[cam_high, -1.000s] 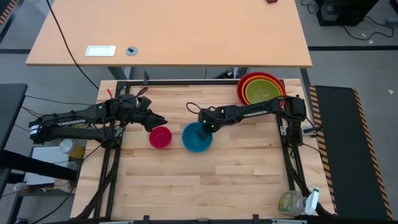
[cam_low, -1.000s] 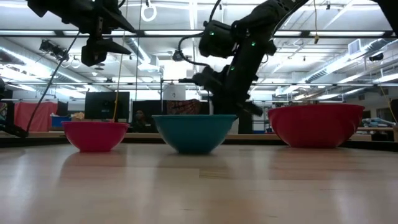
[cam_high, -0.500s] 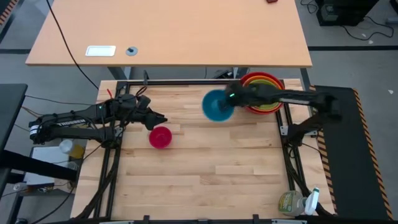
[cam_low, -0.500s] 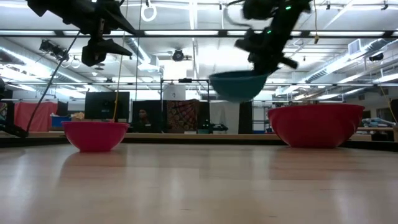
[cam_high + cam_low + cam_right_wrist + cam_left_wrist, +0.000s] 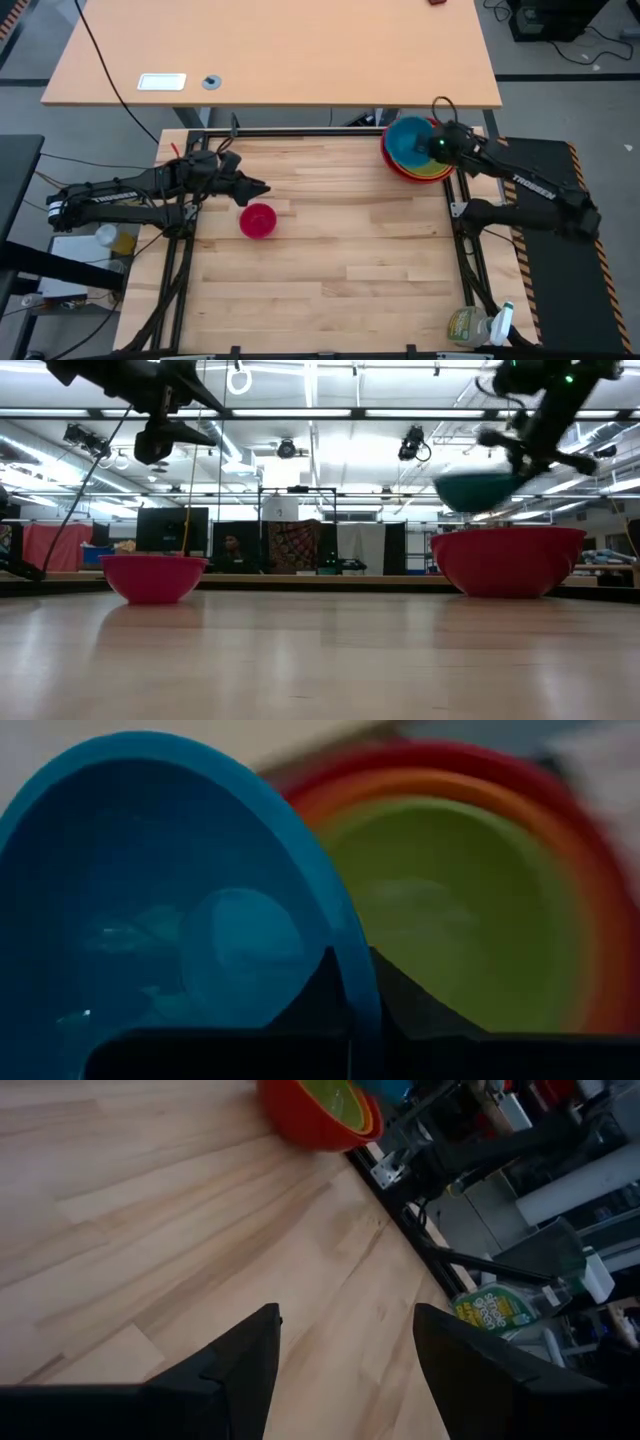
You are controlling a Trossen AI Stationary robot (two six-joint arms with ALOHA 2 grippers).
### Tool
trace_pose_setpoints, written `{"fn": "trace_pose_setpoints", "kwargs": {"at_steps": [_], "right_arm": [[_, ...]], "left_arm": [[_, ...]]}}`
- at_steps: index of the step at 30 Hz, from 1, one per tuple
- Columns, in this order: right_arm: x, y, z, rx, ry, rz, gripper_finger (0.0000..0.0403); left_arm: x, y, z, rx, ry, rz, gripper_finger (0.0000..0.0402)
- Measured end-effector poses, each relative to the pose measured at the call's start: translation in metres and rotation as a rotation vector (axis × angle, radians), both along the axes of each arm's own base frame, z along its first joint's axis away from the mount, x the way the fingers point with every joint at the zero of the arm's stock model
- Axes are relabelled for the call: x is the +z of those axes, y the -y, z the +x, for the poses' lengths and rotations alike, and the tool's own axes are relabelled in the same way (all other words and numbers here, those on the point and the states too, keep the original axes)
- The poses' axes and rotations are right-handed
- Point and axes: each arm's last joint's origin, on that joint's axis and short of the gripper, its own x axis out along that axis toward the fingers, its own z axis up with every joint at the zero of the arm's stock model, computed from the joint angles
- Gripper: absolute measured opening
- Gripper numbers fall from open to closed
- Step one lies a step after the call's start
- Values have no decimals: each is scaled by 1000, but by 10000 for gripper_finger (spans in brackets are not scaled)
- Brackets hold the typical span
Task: Nest bowls inside each other
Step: Stack the blue bowl on top of the green bowl
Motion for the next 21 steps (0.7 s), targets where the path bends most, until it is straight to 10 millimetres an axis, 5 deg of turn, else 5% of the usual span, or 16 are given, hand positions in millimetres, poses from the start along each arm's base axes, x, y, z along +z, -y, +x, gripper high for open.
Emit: {"fn": "trace_pose_setpoints", "kwargs": {"at_steps": [5, 14, 21], "right_arm": [[-23, 1, -21, -122, -133, 134, 27], [-40, 20, -18, -66, -243, 215, 43], [-44, 34, -7, 34, -212, 191, 118]], "left_arm": [[5, 0, 2, -4, 48, 23, 231], [7, -1, 2, -4, 71, 30, 231], [7, -1, 2, -3, 71, 29, 231]]}}
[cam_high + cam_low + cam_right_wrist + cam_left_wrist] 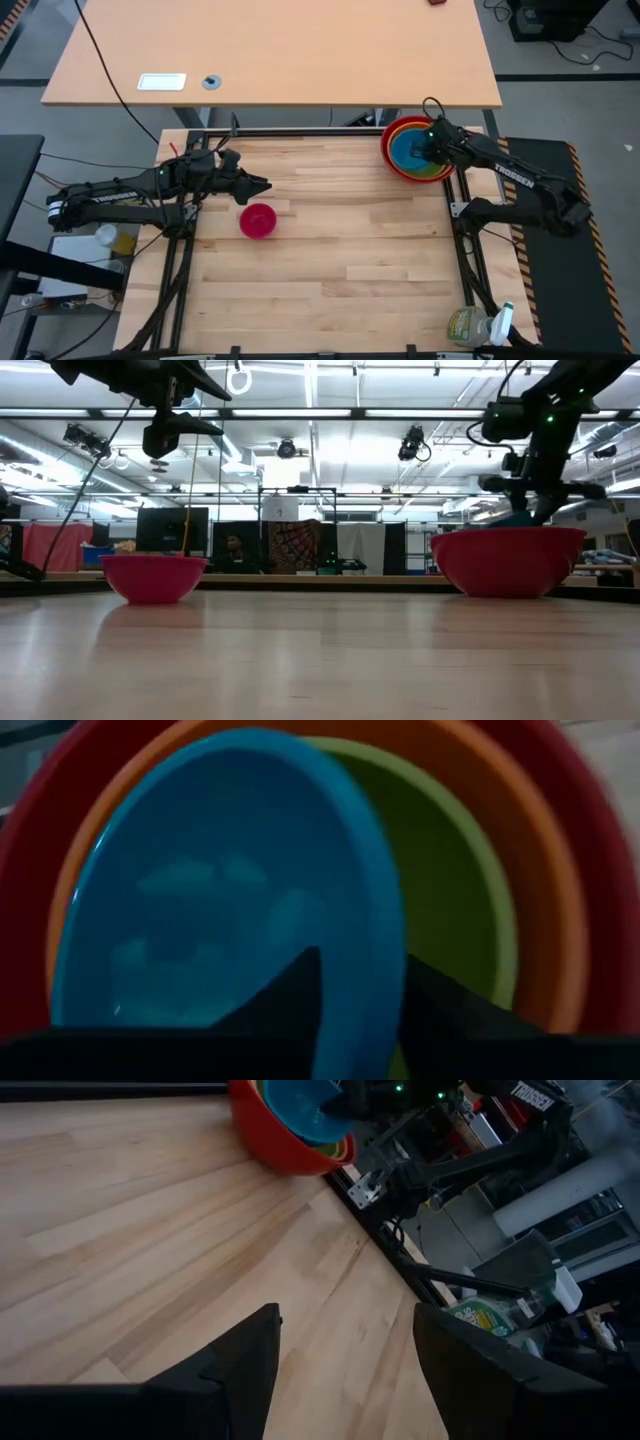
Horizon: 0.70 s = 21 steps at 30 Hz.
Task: Nest bowls inside each other
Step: Stack the blue bowl on top of the green bowl, then stack the pink bowl on top of the blue bowl
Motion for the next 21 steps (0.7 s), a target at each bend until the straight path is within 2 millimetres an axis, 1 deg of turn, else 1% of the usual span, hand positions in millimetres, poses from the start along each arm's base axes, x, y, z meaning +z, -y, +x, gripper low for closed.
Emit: {"fn": "trace_pose_setpoints", "kwargs": {"at_steps": [3, 6, 9, 12, 15, 18, 21], "right_arm": [[-3, 4, 3, 9, 13, 17, 166], [-6, 5, 3, 17, -11, 48, 210], [-7, 4, 1, 10, -24, 65, 237], [-5, 3, 1, 16, -9, 70, 245], [2, 1, 1, 23, -16, 86, 242], [20, 1, 9, 103, -8, 43, 236], [43, -3, 25, 236, 30, -31, 232]], "left_arm": [[0, 0, 0, 1, 1, -3, 231], [0, 0, 0, -1, 5, -3, 231], [0, 0, 0, -8, 5, -6, 231], [0, 0, 0, -8, 5, -6, 231], [0, 0, 0, -11, 5, -7, 231], [0, 1, 0, -31, 4, -7, 231], [-1, 1, 0, -47, -15, 4, 231]]}}
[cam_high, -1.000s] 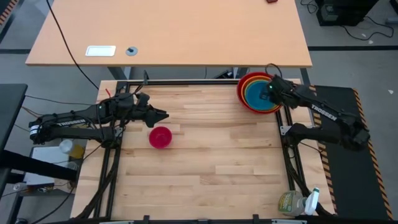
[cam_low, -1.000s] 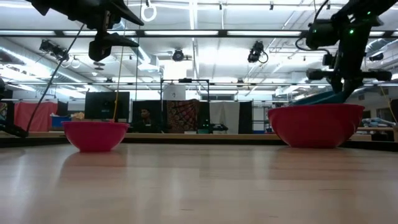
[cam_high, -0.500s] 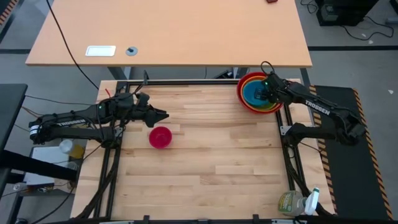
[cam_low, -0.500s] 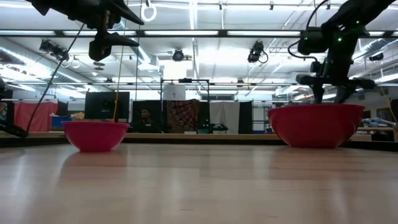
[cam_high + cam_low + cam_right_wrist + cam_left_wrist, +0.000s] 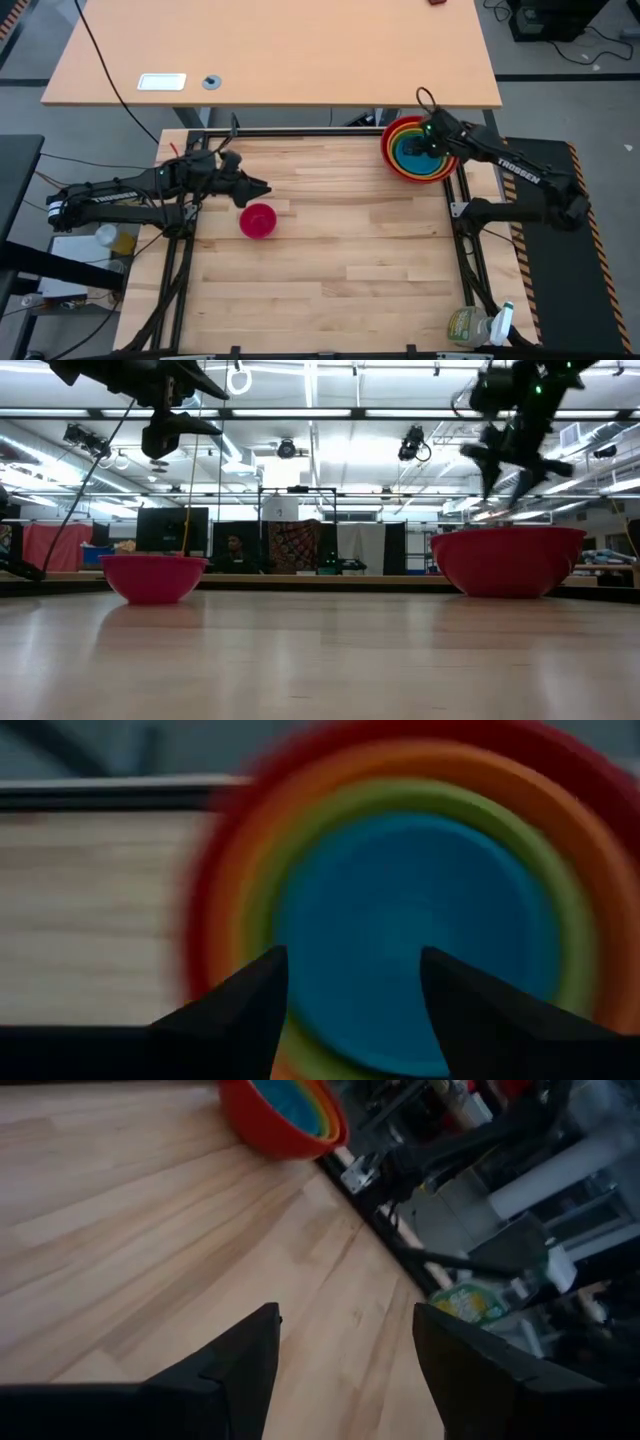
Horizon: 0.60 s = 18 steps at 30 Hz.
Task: Nest bowls inside each other
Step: Stack the pink bowl on top of the blue bowl
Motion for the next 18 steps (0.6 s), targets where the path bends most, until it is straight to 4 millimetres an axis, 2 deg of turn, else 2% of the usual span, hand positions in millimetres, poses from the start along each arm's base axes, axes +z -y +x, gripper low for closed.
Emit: {"fn": "trace_pose_setpoints", "kwargs": {"at_steps": [4, 7, 11, 18], "right_arm": [[26, -12, 27, 204, 159, -84, 231], [33, -25, 53, 332, 234, -115, 231], [27, -41, 86, 456, 232, -94, 231], [6, -68, 149, 690, 196, -56, 231]], "left_arm": [[-4, 0, -1, -12, -48, 20, 231], [-10, 1, -4, -28, -114, 41, 231], [-25, 3, -12, -60, -301, 37, 231], [-56, -1, -7, -28, -616, -7, 231]]}}
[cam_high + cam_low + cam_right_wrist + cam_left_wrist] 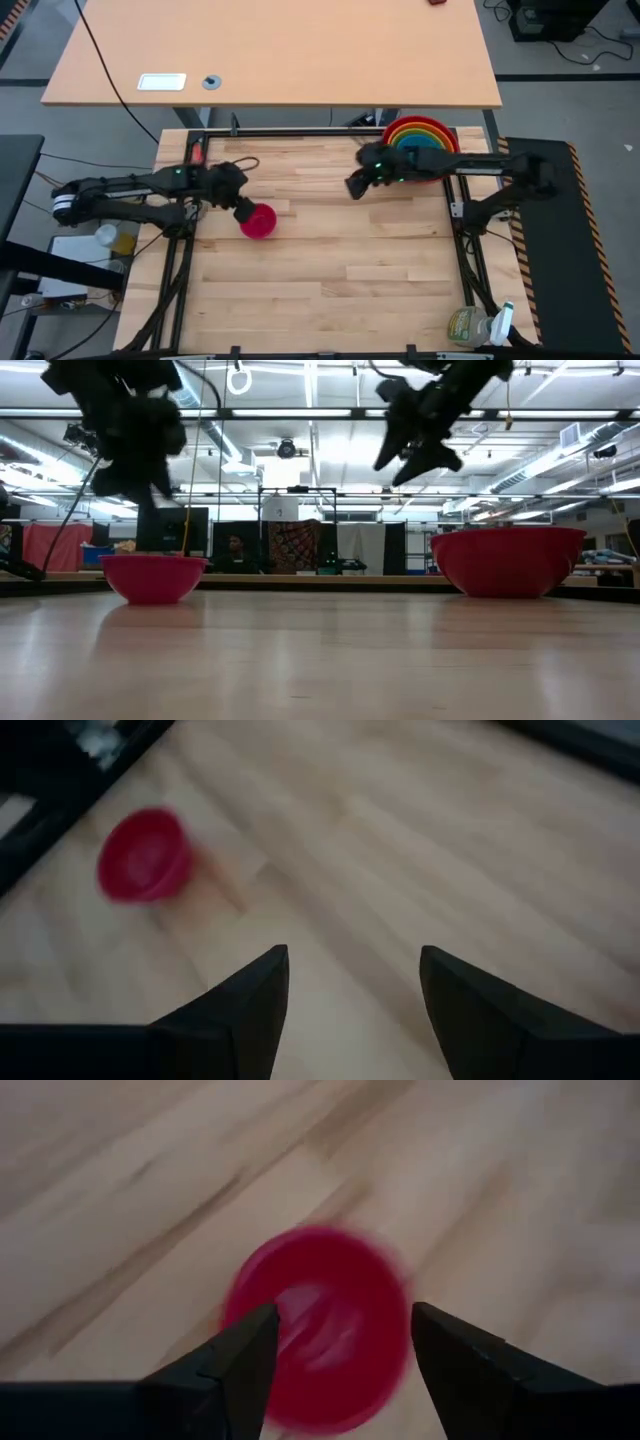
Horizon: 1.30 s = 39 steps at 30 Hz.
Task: Nest bowls inside each other
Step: Stack the pink bowl on top of the blue bowl
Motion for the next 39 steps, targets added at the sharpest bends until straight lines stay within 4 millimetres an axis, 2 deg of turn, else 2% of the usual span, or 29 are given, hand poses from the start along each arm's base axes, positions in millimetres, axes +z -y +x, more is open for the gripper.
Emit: {"fn": "trace_pose_setpoints", "kwargs": {"at_steps": [6, 9, 16, 20, 25, 30, 39], "right_arm": [[-4, -16, 48, 194, -20, -20, 231], [-3, -20, 67, 259, -18, -33, 231], [-3, -21, 93, 294, -8, -42, 231], [-2, -23, 95, 310, -13, -50, 231], [-1, -23, 92, 322, -37, -55, 231], [-1, -23, 91, 325, -44, -57, 231], [1, -21, 94, 353, -13, -102, 231]], "left_arm": [[-28, -5, 8, 44, -254, -76, 231], [-35, -6, 11, 51, -319, -94, 231], [-37, -6, 14, 48, -317, -97, 231], [-37, -5, 10, 28, -343, -88, 231], [-28, -1, -4, 30, -347, -77, 231], [-27, 2, -19, 30, -452, -86, 225], [-46, -2, -1, -17, -544, -91, 198]]}}
